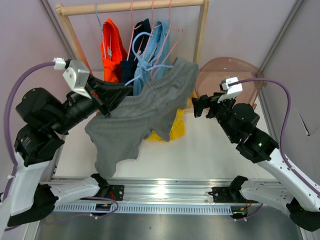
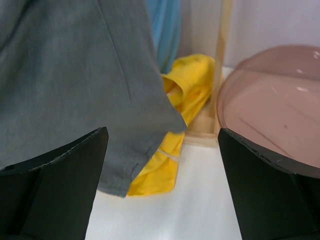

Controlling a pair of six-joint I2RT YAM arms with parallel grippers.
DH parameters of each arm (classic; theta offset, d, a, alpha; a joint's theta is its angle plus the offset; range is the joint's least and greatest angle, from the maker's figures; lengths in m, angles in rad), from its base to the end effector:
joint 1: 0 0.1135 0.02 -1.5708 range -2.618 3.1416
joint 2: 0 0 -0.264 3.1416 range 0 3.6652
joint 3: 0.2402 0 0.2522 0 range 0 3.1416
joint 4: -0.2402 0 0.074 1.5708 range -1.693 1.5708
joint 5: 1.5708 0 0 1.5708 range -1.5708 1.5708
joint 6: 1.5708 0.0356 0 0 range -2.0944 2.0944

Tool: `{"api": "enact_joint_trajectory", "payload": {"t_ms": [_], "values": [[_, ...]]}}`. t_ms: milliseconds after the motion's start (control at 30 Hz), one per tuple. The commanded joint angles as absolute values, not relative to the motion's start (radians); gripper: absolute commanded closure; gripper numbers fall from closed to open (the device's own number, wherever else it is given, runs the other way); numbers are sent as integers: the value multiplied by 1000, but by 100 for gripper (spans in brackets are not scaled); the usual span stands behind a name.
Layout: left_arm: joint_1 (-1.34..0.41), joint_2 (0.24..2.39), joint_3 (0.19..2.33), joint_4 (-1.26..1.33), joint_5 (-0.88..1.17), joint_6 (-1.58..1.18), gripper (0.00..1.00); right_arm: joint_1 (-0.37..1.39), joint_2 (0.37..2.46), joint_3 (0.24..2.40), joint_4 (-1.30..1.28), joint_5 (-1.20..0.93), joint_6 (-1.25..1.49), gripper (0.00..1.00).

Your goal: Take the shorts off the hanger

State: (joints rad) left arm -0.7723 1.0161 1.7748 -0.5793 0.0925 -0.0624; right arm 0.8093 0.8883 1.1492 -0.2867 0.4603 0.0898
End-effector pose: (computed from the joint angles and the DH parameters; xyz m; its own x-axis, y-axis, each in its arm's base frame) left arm 0.0873 -0.0897 0.5695 0.0802 -0.1648 -0.9831 0.7664 0.6408 -0.0449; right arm 0.1360 0.1198 0.4368 -0.0484 0.0657 -0.9967 -0.3391 0.9375 0.0782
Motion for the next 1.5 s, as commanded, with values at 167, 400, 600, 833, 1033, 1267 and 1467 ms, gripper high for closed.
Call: {"api": "enact_joint_trajectory", "payload": {"t_ms": [167, 400, 600, 833, 1033, 1267, 1467], "values": [[-775, 914, 1782, -623, 342, -178, 100, 785, 945, 1183, -72, 269, -52, 0], [-775, 882, 1786, -678, 315, -152, 100, 776, 931, 1129, -31, 235, -32, 18], [-775, 868, 1772, -667, 287, -143, 100, 767, 885, 1046, 40, 187, -8, 100], [-775, 842, 1795, -704, 14, -98, 100, 721, 859, 1034, 38, 319, 32, 100], [-775, 819, 1847, -788, -67, -63, 100, 346, 821, 1029, 3, 148, 224, 100], [-775, 781, 1796, -789, -95, -60, 100, 201, 827, 976, 6, -23, 319, 100], [-775, 785, 1701, -687, -97, -63, 100, 470, 792, 893, 47, -3, 276, 100]]}}
